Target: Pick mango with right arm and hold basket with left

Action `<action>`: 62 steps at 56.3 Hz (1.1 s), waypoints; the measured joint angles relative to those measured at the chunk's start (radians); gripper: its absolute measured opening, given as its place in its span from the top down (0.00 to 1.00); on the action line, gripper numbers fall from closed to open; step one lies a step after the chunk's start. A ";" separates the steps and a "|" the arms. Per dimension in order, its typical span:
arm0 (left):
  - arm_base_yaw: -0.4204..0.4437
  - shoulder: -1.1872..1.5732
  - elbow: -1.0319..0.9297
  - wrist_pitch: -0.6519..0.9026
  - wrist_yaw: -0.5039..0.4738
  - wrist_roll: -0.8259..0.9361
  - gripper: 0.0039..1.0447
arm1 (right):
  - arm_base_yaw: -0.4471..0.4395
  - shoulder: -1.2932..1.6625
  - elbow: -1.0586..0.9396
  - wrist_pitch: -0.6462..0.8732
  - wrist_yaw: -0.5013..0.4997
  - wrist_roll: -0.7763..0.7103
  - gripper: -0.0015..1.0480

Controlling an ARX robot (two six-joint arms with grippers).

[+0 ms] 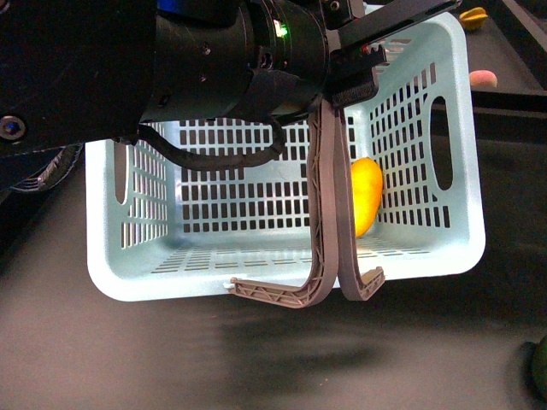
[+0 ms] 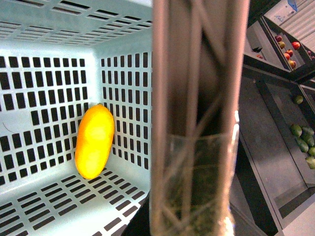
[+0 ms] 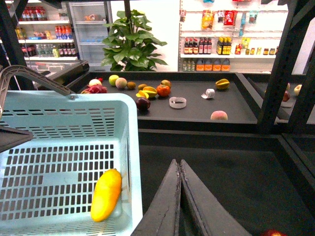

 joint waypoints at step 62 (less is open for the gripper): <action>0.000 0.000 0.000 0.000 0.000 0.000 0.95 | 0.000 -0.254 0.001 -0.262 -0.003 -0.001 0.98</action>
